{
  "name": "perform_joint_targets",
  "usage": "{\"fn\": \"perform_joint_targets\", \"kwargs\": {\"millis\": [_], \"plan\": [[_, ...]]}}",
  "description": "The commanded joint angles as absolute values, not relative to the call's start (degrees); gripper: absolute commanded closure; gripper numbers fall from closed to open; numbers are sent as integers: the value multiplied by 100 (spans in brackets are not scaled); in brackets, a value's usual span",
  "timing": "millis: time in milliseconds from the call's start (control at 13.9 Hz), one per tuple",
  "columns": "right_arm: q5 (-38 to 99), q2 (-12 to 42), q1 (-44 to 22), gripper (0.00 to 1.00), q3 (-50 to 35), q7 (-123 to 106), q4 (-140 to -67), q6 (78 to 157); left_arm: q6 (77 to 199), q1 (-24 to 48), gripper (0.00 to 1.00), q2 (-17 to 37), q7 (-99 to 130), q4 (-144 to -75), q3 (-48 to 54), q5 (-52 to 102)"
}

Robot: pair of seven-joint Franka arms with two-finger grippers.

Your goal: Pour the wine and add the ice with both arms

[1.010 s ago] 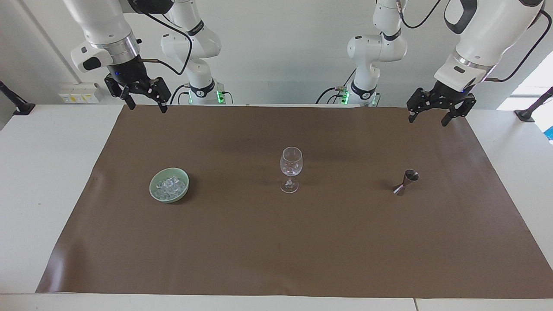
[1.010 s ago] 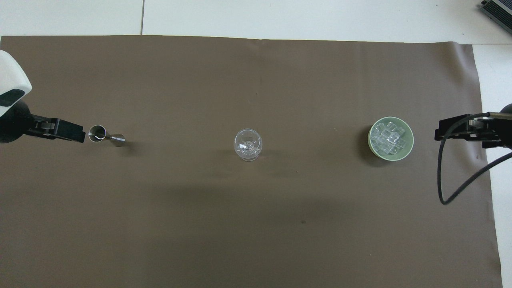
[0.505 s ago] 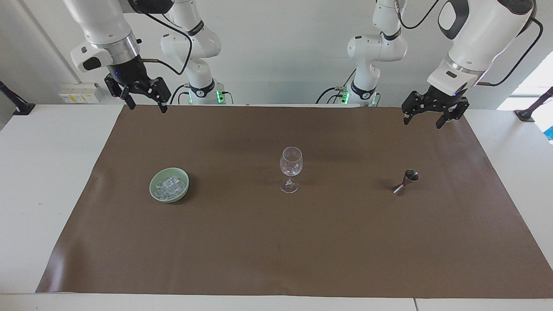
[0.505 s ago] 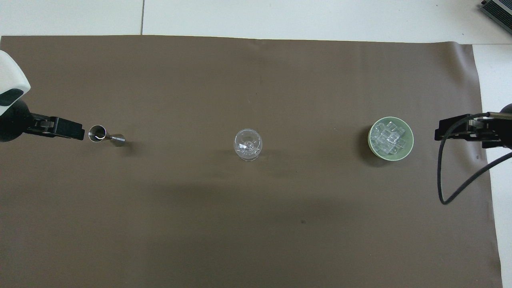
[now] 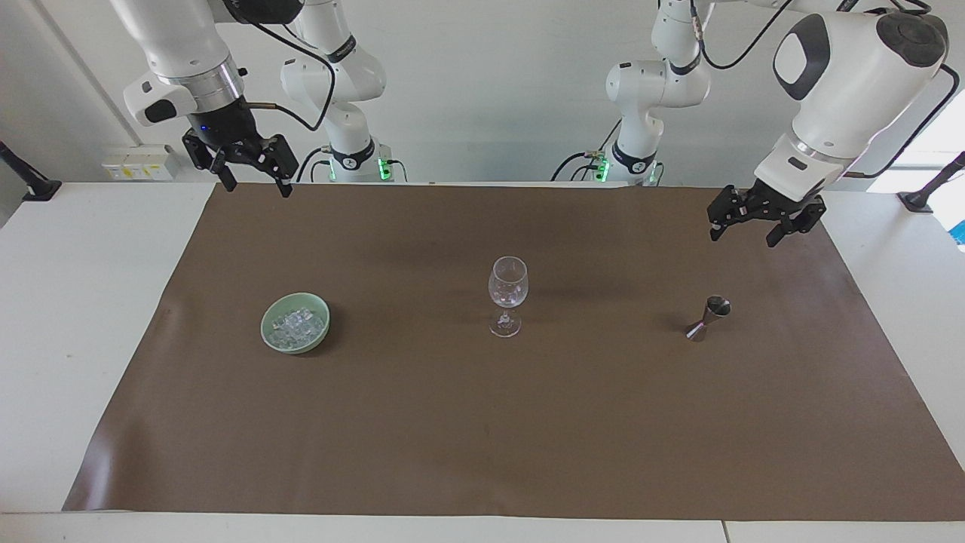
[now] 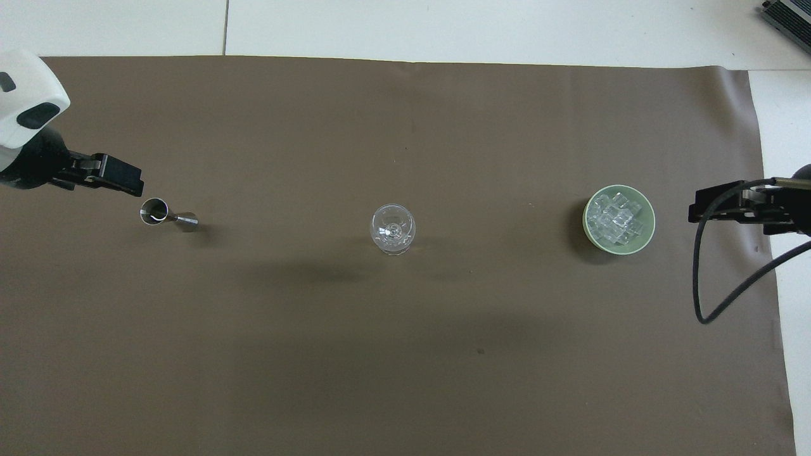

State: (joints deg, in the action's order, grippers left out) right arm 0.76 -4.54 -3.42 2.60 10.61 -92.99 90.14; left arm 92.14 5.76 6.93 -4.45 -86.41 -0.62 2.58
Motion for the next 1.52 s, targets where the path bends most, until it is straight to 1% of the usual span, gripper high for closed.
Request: {"fn": "perform_joint_targets", "kwargs": {"millis": [0, 216, 361, 577, 794, 1154, 1299, 1443], "plan": [[79, -580, -316, 0, 237, 949, -9431, 9000, 8912, 589, 0, 1229, -457, -7903, -105, 220], [79, -580, -316, 0, 237, 958, -9431, 9000, 8885, 519, 0, 1476, -448, -7699, -105, 386], [79, -580, -316, 0, 237, 949, -9431, 9000, 8842, 510, 0, 1765, -431, -7367, -114, 404], [79, -580, -316, 0, 237, 958, -9431, 9000, 8991, 370, 0, 2003, -264, -7287, -158, 614], [79, -580, -316, 0, 237, 958, -9431, 9000, 9079, 378, 0, 2109, -107, -7251, -334, 685], [79, -580, -316, 0, 237, 958, -9431, 9000, 9088, 369, 0, 2197, 228, -7268, -799, 1299], [88, -580, -316, 0, 237, 949, -9431, 9000, 8983, 352, 0, 2311, 272, -7251, -914, 1441], [79, -580, -316, 0, 237, 958, -9431, 9000, 8965, 186, 0, 2399, 290, -7260, -949, 1756]]}}
